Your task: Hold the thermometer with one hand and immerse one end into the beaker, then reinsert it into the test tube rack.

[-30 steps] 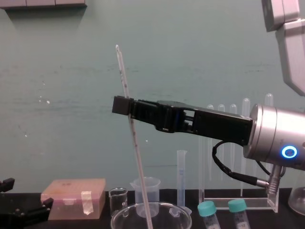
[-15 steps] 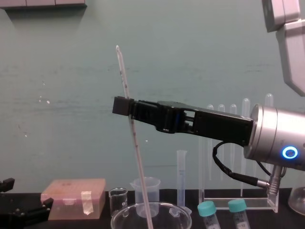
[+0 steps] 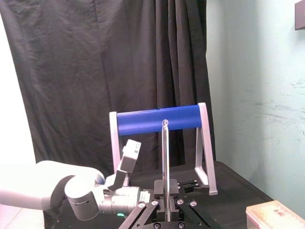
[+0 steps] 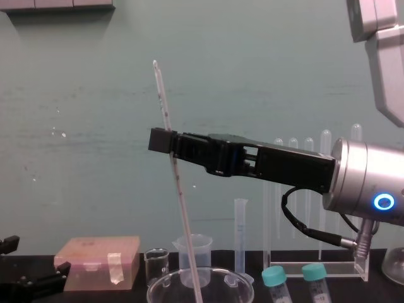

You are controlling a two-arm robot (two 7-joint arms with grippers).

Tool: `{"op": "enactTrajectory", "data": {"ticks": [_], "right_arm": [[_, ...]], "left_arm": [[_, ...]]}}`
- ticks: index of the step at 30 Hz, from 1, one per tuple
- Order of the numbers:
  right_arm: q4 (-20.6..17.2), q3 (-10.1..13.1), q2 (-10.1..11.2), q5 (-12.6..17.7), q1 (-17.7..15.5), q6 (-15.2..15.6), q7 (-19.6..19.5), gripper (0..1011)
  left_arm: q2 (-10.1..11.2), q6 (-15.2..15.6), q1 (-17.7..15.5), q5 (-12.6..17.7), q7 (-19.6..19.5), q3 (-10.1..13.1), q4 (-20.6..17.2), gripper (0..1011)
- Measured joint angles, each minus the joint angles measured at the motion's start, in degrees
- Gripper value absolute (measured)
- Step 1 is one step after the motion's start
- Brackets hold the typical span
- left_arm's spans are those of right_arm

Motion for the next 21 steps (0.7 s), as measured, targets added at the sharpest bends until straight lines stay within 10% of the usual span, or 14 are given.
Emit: {"op": "enactTrajectory", "data": {"ticks": [21], "right_arm": [[-0.5,0.1,0.1,0.3,0.3,0.1,0.1,56]], "left_arm": [[0.0,0.0,0.0,0.0,0.0,0.0,0.0,1008]]}}
